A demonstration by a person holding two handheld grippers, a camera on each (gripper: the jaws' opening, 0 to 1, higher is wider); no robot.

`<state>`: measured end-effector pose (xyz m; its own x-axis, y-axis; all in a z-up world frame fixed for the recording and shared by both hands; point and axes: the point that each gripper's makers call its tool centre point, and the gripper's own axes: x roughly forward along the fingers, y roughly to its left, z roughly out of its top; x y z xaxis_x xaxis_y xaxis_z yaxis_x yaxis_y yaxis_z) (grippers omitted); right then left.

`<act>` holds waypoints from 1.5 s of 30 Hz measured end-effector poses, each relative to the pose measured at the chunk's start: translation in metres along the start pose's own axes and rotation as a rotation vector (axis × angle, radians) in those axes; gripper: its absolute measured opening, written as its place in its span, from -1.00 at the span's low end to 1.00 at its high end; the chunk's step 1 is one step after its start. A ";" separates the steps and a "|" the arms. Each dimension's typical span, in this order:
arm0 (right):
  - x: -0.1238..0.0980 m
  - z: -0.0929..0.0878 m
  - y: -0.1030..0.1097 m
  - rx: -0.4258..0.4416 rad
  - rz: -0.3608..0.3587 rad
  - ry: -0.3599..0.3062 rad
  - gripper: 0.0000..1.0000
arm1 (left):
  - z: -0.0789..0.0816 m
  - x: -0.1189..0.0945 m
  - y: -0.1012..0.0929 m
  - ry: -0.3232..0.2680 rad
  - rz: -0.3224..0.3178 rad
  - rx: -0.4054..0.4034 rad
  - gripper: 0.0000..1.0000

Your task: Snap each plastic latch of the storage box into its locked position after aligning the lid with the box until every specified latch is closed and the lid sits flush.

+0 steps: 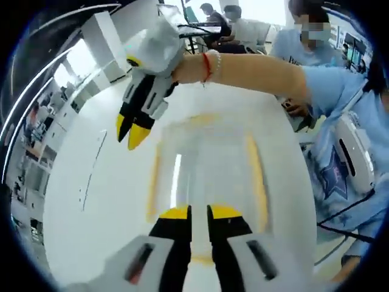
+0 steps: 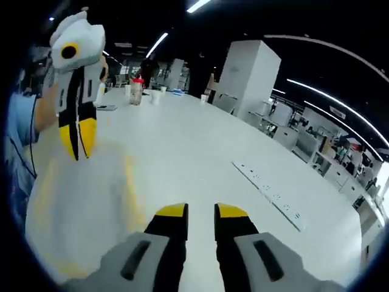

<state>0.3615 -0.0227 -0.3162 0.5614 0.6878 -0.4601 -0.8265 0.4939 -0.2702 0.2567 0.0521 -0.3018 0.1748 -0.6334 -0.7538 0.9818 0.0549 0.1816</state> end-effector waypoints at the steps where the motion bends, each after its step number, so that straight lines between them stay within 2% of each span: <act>1: -0.002 0.002 0.003 -0.015 -0.021 0.000 -0.64 | 0.002 -0.003 0.005 -0.034 0.027 -0.012 -0.79; 3: -0.009 0.013 0.007 -0.034 -0.065 -0.037 -0.60 | 0.008 -0.012 0.020 -0.115 0.121 -0.086 -0.75; 5: -0.019 0.028 0.014 -0.006 -0.098 -0.098 -0.54 | 0.015 -0.023 0.031 -0.196 0.186 -0.114 -0.70; 6: -0.024 0.037 0.018 0.020 -0.105 -0.137 -0.53 | 0.019 -0.034 0.036 -0.265 0.234 -0.149 -0.66; 8: -0.037 0.052 0.029 0.042 -0.107 -0.212 -0.51 | 0.021 -0.043 0.039 -0.306 0.266 -0.164 -0.59; 10: -0.051 0.066 0.039 0.049 -0.119 -0.280 -0.48 | 0.024 -0.065 0.042 -0.407 0.339 -0.201 -0.56; 12: -0.062 0.071 0.043 0.035 -0.141 -0.308 -0.44 | 0.023 -0.085 0.042 -0.490 0.406 -0.230 -0.54; 15: -0.082 0.074 0.054 0.021 -0.174 -0.348 -0.44 | 0.010 -0.105 0.039 -0.558 0.500 -0.274 -0.46; 17: -0.096 0.074 0.058 -0.006 -0.206 -0.372 -0.44 | -0.003 -0.118 0.040 -0.577 0.584 -0.288 -0.43; 21: -0.126 0.070 0.063 -0.011 -0.262 -0.426 -0.41 | -0.023 -0.135 0.034 -0.593 0.674 -0.309 -0.35; 23: -0.138 0.066 0.062 -0.026 -0.309 -0.440 -0.40 | -0.032 -0.151 0.035 -0.612 0.748 -0.314 -0.29; 27: -0.167 0.046 0.055 -0.021 -0.439 -0.484 -0.39 | -0.054 -0.174 0.029 -0.653 0.870 -0.342 -0.26; 29: -0.177 0.027 0.047 0.054 -0.499 -0.496 -0.42 | -0.068 -0.173 0.022 -0.655 0.884 -0.388 -0.26; 32: -0.181 0.010 0.042 0.088 -0.517 -0.493 -0.44 | -0.081 -0.177 0.021 -0.693 0.921 -0.433 -0.25; 34: -0.180 -0.001 0.039 0.098 -0.522 -0.475 -0.43 | -0.096 -0.177 0.024 -0.680 0.955 -0.465 -0.23; 36: -0.181 -0.013 0.033 0.092 -0.560 -0.459 -0.43 | -0.111 -0.177 0.026 -0.665 1.022 -0.485 -0.23; 39: -0.176 -0.028 0.027 0.082 -0.600 -0.455 -0.44 | -0.130 -0.173 0.031 -0.618 1.124 -0.442 -0.25; 42: -0.171 -0.036 0.029 0.107 -0.585 -0.441 -0.44 | -0.143 -0.160 0.037 -0.604 1.119 -0.475 -0.25; 45: -0.174 -0.036 0.032 0.059 -0.611 -0.441 -0.44 | -0.145 -0.157 0.037 -0.625 1.131 -0.472 -0.25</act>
<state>0.2354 -0.1457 -0.2749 0.8941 0.4250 0.1413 -0.3659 0.8751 -0.3168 0.2758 0.2651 -0.2684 0.9495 -0.3005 0.0897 0.2819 0.9431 0.1762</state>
